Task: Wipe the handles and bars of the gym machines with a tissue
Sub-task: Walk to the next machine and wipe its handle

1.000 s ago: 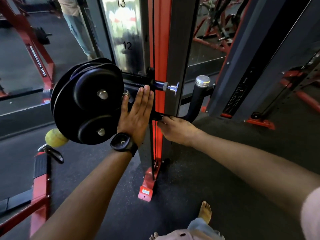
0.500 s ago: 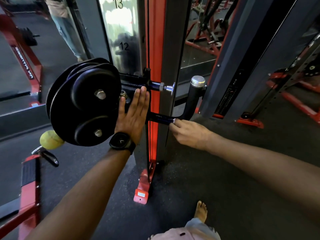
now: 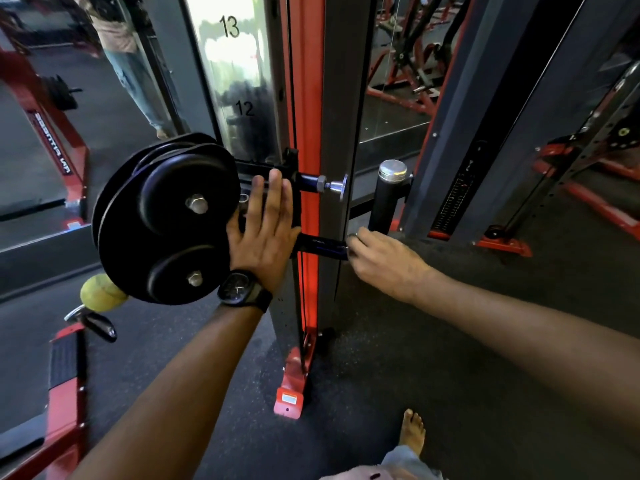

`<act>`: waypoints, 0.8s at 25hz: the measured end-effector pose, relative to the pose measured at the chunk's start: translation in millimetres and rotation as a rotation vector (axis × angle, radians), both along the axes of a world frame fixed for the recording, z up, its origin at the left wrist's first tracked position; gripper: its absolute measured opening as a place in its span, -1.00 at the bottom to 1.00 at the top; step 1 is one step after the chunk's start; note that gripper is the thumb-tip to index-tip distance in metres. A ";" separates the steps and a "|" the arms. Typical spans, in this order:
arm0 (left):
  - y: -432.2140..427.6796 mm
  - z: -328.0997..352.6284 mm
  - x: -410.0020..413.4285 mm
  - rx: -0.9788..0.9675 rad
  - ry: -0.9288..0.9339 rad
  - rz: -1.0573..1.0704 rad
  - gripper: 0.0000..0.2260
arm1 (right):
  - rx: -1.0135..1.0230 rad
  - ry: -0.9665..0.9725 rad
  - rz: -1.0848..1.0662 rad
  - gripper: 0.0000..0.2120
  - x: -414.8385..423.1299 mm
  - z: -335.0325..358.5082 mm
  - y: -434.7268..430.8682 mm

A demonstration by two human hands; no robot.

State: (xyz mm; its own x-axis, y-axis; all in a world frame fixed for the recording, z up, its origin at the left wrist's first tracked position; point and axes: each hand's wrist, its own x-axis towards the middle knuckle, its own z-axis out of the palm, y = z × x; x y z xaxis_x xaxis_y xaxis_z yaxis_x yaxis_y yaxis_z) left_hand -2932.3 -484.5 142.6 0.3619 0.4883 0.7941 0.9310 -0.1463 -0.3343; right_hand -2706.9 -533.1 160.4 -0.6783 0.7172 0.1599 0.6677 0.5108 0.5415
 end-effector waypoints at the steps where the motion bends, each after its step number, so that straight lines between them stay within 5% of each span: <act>1: 0.9 0.0 1.6 -0.004 -0.008 0.017 -0.34 | -0.017 -0.027 0.016 -0.74 2.9 -2.6 -2.8; 13: -13.1 11.1 15.7 0.081 -0.141 -0.169 -0.45 | -0.031 -0.016 -0.013 -0.75 14.5 -3.1 -15.8; 20: 17.4 29.2 20.0 -0.025 -0.077 0.043 -0.20 | -0.003 -0.043 0.021 -0.73 16.0 -1.5 -11.2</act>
